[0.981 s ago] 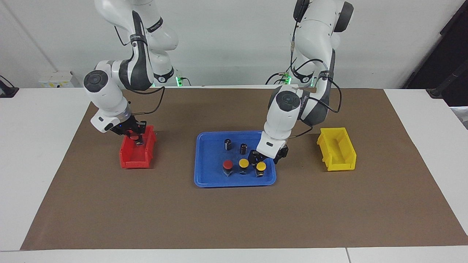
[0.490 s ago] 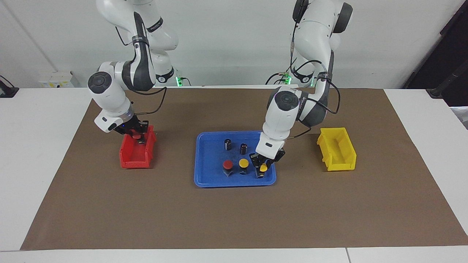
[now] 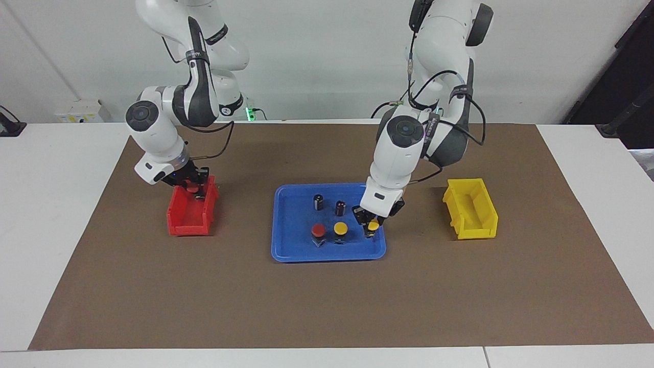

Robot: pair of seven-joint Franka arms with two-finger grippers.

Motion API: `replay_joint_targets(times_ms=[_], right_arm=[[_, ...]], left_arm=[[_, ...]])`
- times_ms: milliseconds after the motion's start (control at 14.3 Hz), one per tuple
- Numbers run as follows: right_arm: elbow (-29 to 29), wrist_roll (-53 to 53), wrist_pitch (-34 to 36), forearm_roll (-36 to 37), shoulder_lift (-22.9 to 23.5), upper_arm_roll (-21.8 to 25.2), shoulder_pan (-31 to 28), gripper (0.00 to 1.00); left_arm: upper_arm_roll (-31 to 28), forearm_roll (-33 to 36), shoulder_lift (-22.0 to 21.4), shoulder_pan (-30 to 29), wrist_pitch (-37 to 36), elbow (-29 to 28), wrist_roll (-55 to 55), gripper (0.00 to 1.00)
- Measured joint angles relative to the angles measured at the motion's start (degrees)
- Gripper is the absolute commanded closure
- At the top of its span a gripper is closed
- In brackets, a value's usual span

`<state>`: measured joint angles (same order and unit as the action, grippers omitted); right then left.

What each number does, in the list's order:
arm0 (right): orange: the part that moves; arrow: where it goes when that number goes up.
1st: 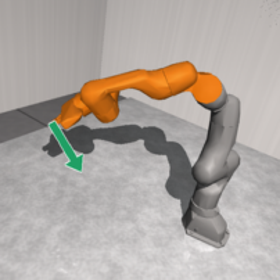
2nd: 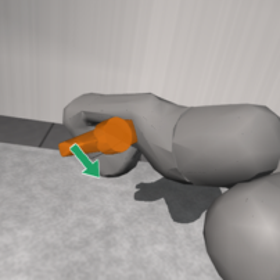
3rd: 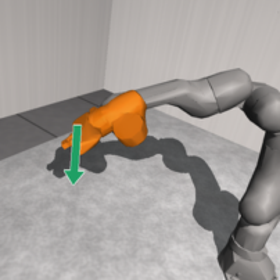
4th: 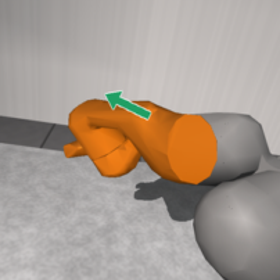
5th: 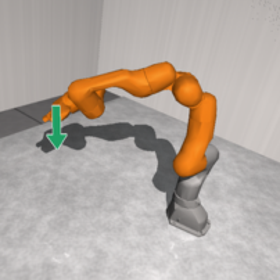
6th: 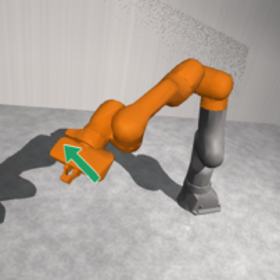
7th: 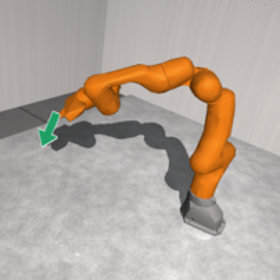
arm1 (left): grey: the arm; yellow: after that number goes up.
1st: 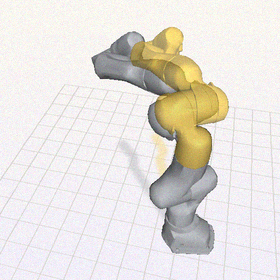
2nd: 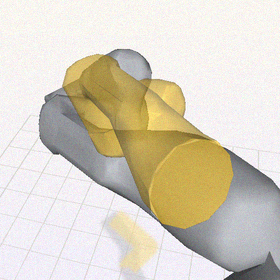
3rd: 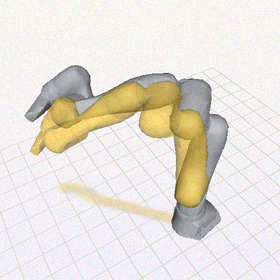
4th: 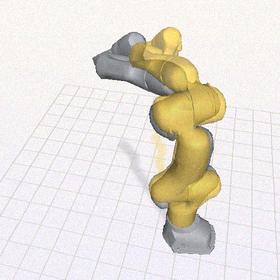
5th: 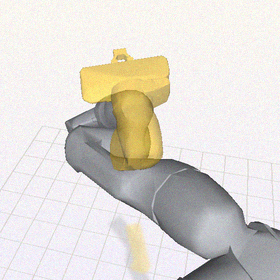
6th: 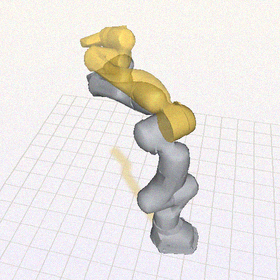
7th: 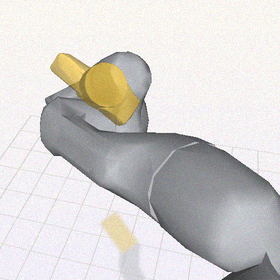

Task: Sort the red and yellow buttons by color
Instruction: 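Lift the yellow button with the left gripper and lower it into the yellow bin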

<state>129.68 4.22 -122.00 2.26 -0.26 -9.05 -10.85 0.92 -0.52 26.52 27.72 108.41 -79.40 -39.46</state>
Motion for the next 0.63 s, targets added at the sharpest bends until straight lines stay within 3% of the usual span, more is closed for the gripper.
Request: replay_joint_targets(times_ms=[210, 490, 630], right_arm=[[-0.11, 0.00, -0.02, 0.00, -0.21, -0.01, 0.00, 0.29], [-3.29, 0.00, 2.74, 0.00, -0.21, -0.01, 0.00, 0.31], [-7.07, 0.00, 6.19, 0.00, 0.05, -0.06, 0.02, 0.32]], left_arm=[[-0.64, 0.32, -6.11, -6.31, -6.13, -5.14, 13.67, 0.99], [-0.91, 0.34, -16.15, -18.25, -6.36, -15.23, 29.85, 0.99], [-0.94, 0.32, -20.99, -21.56, -3.08, -21.75, 33.15, 0.99]])
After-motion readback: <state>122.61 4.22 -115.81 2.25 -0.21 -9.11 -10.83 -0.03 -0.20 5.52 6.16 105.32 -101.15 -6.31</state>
